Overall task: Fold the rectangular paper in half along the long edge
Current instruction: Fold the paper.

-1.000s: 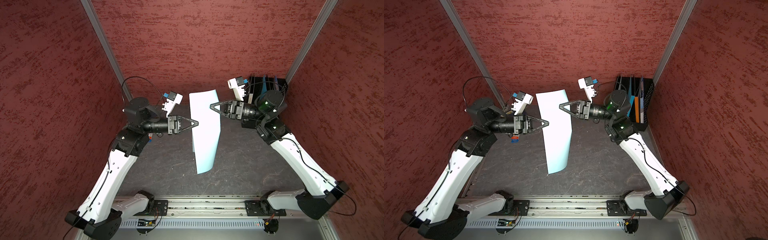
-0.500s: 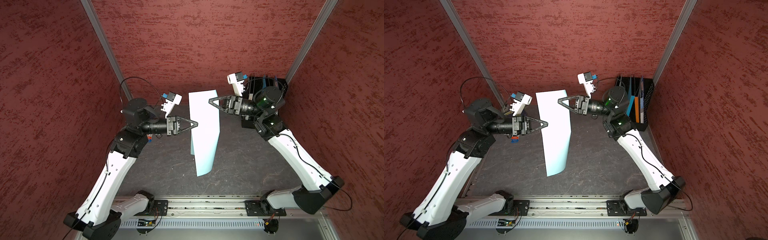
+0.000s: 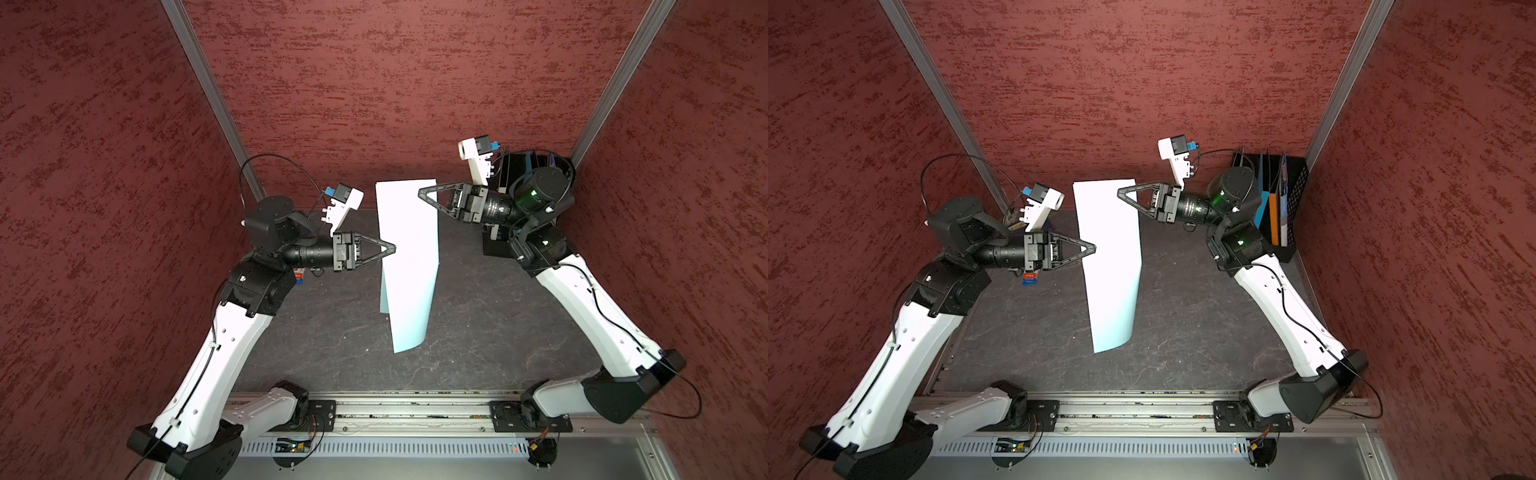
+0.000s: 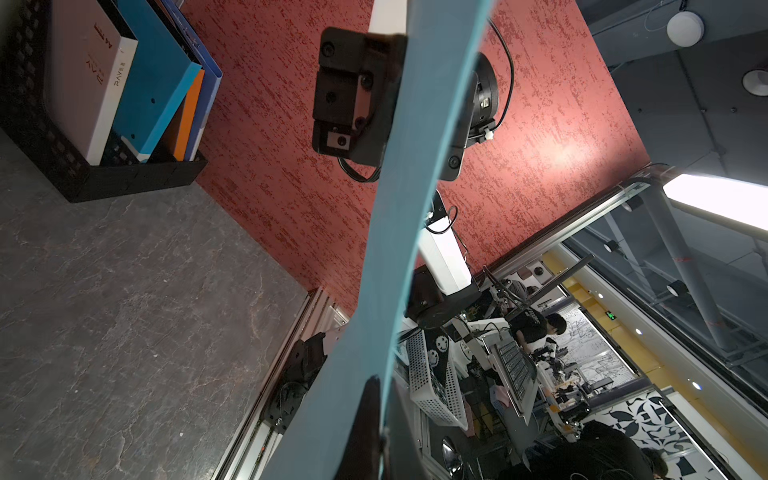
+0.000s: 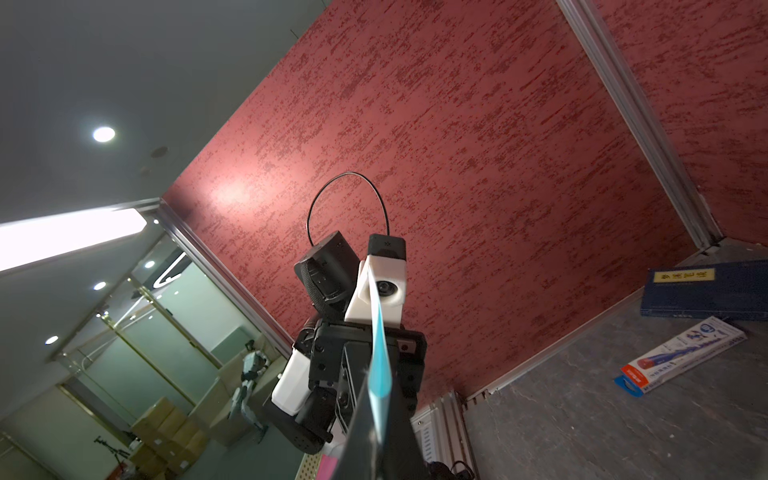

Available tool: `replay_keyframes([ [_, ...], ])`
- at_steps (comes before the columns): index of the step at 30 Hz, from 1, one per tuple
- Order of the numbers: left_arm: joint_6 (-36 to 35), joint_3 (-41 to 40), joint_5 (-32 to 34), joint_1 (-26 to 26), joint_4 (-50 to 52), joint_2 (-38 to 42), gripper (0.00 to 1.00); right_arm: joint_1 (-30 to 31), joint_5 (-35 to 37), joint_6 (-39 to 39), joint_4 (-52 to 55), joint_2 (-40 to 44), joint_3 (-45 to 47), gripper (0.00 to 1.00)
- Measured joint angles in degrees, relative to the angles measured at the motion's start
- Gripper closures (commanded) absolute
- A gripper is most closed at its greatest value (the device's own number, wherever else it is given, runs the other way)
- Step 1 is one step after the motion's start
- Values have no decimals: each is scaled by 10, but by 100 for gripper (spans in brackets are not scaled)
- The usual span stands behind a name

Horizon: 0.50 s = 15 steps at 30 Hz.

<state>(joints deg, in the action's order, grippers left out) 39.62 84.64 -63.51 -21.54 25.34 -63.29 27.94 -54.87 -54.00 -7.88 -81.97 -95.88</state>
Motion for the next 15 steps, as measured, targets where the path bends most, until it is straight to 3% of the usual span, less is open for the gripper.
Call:
replay_keyframes([
  [2,0,0,0,0,0,0,100,0,0,-1,2,-2,-4,73],
  [3,0,0,0,0,0,0,100,0,0,0,2,-3,-6,71],
  [4,0,0,0,0,0,0,100,-2,1,0,3,-4,-8,76],
  [6,0,0,-1,0,0,0,100,-4,1,0,0,-7,-13,97],
  [7,0,0,-1,0,0,0,100,-5,0,1,-1,-7,-15,100],
  [12,0,0,1,0,0,0,100,-7,-1,-5,-1,-10,-21,97],
  [13,0,0,2,0,0,0,100,-7,-1,-5,-1,-11,-22,82],
  [14,0,0,1,0,0,0,100,-7,-1,-7,0,-11,-23,74],
  [15,0,0,1,0,0,0,100,-7,0,-6,0,-12,-24,81],
])
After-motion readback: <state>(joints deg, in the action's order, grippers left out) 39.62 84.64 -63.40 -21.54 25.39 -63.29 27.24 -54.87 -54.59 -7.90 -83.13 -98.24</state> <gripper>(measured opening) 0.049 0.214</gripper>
